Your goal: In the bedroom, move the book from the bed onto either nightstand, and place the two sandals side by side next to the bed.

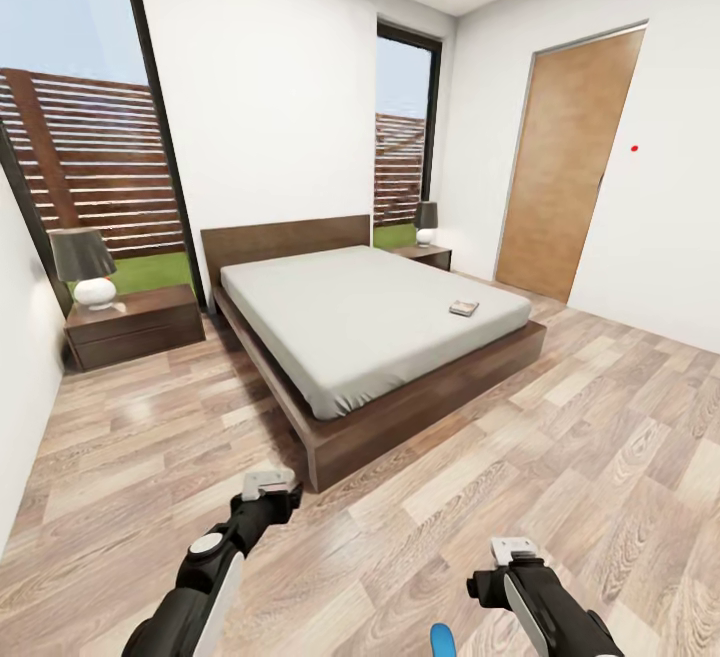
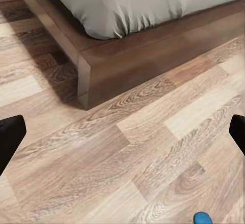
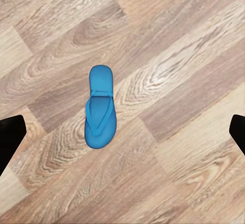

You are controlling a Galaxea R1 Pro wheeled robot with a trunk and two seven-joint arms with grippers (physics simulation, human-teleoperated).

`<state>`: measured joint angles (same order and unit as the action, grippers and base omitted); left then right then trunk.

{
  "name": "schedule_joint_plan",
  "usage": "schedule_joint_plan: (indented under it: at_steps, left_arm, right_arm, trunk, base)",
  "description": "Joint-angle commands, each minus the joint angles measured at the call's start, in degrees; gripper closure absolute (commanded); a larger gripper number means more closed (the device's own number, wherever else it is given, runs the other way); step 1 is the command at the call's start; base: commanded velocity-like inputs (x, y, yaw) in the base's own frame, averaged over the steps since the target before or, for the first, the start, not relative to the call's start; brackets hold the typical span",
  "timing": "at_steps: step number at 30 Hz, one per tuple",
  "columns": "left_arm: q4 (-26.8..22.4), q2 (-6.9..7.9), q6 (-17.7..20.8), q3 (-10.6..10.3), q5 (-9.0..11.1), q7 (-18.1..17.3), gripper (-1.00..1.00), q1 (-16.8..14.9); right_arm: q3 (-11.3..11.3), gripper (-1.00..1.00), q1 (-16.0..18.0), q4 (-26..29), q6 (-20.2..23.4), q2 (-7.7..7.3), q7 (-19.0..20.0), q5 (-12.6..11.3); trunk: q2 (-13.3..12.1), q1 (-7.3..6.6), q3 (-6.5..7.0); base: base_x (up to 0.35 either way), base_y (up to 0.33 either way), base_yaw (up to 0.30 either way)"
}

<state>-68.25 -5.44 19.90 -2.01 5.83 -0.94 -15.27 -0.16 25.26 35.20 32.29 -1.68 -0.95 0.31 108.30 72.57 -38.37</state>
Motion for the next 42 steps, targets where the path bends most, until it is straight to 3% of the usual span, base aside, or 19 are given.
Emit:
schedule_joint_plan:
  at_steps: [1,10,14,42]
  left_arm:
    - [-0.1,-0.01,0.4,-0.1,0.6,-0.1,-1.00,0.0]
    - [0.1,-0.18,0.5,-2.0,0.7,-0.3,-1.00,0.1]
    - [2.7,-0.21,0.4,-2.5,0.8,-0.7,-1.00,0.1]
    - [3.4,-0.19,0.3,-2.6,0.9,-0.8,-1.00,0.1]
  right_arm:
    - [0.0,-1.00,0.0,0.1,0.3,0.01,-0.1,0.0]
    - [0.1,-1.00,0.0,-0.4,0.2,0.01,-0.1,0.0]
    - [0.2,-1.00,0.0,-0.3,0.2,0.00,-0.1,0.0]
    - [0.0,-1.00,0.0,-0.2,0.3,-0.10,0.0,0.0]
  trunk:
    - [0.4,0.22,-0.25]
    - [4.1,2.20,-1.86]
    - [5.7,3.07,-2.58]
    - [16.9,9.22,-7.61]
  base:
    - [0.000,0.000,0.000]
    - [0.000,0.000,0.000]
    - [0.000,0.000,0.000]
    - [0.000,0.000,0.000]
